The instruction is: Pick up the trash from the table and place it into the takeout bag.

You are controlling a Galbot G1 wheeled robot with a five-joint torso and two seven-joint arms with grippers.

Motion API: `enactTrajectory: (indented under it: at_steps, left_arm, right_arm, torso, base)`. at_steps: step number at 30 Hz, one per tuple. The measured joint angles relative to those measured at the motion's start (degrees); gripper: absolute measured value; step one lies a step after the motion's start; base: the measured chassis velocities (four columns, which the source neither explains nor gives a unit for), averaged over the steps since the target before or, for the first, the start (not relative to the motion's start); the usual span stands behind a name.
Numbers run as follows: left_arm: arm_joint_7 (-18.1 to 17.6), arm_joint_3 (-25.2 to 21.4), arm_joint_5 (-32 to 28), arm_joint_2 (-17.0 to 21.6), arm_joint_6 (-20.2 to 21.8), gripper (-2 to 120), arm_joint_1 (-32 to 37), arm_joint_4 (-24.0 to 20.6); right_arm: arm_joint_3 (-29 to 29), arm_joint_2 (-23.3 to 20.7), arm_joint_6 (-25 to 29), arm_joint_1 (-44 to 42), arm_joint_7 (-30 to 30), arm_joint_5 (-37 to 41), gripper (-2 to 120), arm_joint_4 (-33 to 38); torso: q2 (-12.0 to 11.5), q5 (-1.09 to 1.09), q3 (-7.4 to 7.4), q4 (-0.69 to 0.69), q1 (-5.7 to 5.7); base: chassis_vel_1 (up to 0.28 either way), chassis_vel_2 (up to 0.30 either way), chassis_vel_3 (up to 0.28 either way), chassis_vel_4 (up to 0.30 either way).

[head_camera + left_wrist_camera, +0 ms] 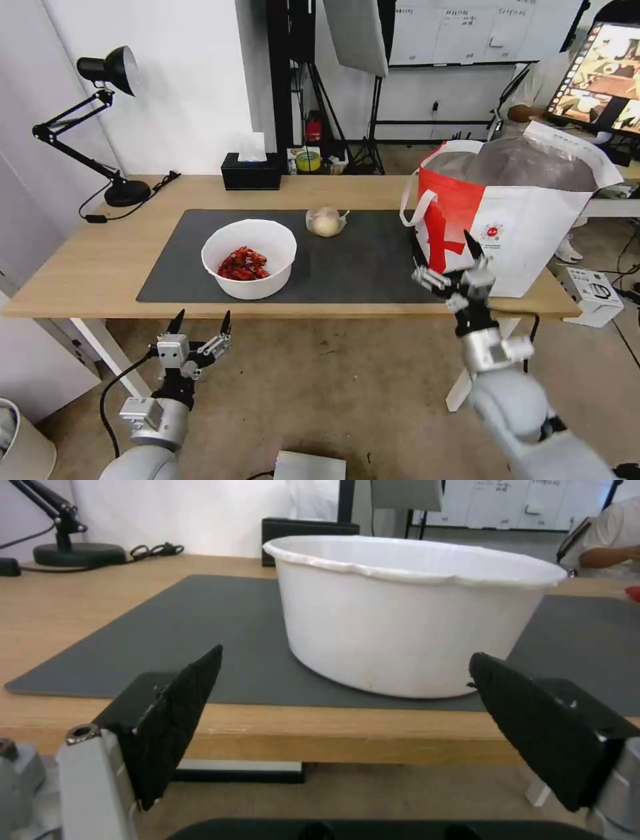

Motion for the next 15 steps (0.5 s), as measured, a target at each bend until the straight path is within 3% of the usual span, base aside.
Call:
enactTrajectory:
  at_steps: [5,15]
  left_arm:
    - [0.0,-0.08,-0.04,0.12,-0.03,100,-0.37,0.53]
    - [-0.07,0.36,0.63,0.3,1.42,100,-0.84,0.89]
  right_arm:
    - [-0.91,5.27,0.43,-5.56,0.2,-4.77,100,0.17]
    - [-4.95,11.45,-0.05,-10.68,0.4,-13.65,100,0.25]
  torso:
    - [0.0,0.0,0.0,0.01,0.0]
    - [0.0,0.0,0.0,0.02,0.01]
  base:
    - [0.0,0.0,0.0,0.0]
    - [0.0,0.0,0.0,0.0]
